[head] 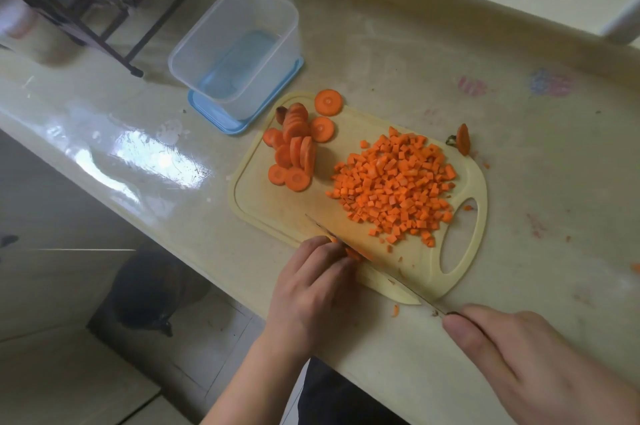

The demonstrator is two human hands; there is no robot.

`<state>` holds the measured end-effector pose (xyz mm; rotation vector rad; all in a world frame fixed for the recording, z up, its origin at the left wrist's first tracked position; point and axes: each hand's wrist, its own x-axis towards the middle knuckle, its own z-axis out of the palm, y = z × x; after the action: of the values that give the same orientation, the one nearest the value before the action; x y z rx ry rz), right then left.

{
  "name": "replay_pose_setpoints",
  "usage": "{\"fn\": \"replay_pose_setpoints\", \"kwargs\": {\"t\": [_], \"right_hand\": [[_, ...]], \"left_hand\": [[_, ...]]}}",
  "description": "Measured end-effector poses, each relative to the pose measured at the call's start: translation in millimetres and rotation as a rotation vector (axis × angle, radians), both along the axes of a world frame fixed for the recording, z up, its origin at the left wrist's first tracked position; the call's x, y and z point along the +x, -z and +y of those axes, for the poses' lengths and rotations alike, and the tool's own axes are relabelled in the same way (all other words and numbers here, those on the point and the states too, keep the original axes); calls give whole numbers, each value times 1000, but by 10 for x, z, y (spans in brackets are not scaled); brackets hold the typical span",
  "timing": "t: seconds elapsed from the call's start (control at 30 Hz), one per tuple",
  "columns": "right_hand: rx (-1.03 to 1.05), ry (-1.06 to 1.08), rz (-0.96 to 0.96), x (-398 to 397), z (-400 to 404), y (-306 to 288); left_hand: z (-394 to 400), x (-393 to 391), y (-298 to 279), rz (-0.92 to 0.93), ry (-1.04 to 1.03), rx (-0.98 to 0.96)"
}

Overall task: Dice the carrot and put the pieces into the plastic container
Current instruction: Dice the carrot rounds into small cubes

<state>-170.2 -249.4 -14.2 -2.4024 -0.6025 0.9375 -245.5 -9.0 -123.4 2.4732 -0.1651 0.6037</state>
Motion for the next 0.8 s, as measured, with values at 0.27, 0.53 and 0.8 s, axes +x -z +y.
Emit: {"fn": "replay_pose_setpoints", "kwargs": {"t": [0.27,0.53,0.8], "right_hand": [[-33,4,35,-50,-17,83],[65,40,1,138,174,213],[84,98,-14,208,110,138]], "left_hand": [[-1,12,-20,31,-11,-55],[-4,-3,-42,6,-10,13],[-26,22,-46,18,-60,46]]}}
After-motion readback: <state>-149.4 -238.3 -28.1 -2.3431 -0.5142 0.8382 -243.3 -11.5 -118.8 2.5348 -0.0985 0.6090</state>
